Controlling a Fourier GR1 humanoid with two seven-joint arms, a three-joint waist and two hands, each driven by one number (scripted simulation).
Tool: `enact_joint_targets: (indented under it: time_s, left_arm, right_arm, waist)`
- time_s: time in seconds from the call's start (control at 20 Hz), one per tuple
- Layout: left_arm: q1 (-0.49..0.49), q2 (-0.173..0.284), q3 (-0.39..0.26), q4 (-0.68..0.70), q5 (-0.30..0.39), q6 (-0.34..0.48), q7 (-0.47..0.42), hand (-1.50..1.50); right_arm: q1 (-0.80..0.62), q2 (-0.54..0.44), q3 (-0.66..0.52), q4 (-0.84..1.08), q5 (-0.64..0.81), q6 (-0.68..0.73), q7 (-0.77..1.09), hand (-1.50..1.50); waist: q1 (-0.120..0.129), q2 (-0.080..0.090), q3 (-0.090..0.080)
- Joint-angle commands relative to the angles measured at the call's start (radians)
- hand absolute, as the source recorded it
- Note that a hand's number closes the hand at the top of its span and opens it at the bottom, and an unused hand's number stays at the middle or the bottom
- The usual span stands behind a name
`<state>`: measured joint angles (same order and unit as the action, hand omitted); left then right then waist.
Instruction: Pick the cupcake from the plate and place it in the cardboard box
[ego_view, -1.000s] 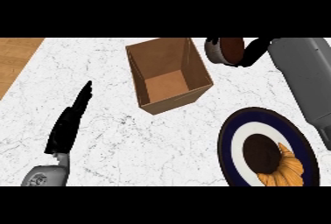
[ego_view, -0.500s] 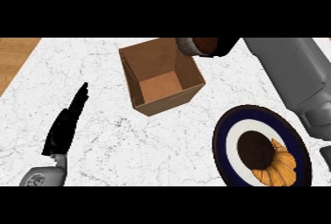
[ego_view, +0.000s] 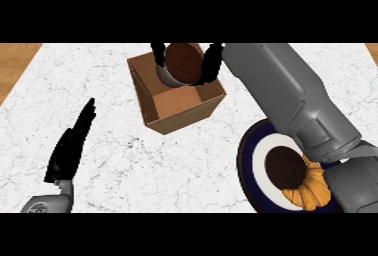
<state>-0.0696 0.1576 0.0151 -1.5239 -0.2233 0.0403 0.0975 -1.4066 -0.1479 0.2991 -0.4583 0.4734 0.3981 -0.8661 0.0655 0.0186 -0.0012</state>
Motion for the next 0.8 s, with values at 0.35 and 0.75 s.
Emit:
enact_joint_targets:
  time_s: [0.35,0.75]
  left_arm:
    - [0.028,-0.007,-0.01,-0.011,-0.006,-0.004,-0.019,0.0]
    - [-0.022,0.0,0.005,0.003,0.007,-0.02,0.005,0.0]
  right_arm:
    - [-0.009,0.146,0.127,0.151,0.027,0.018,0.034,-1.5]
    - [0.091,0.148,0.186,0.123,-0.094,0.01,0.011,-1.5]
  waist:
    - [0.014,0.0,-0.001]
    - [0.028,0.006,0.0]
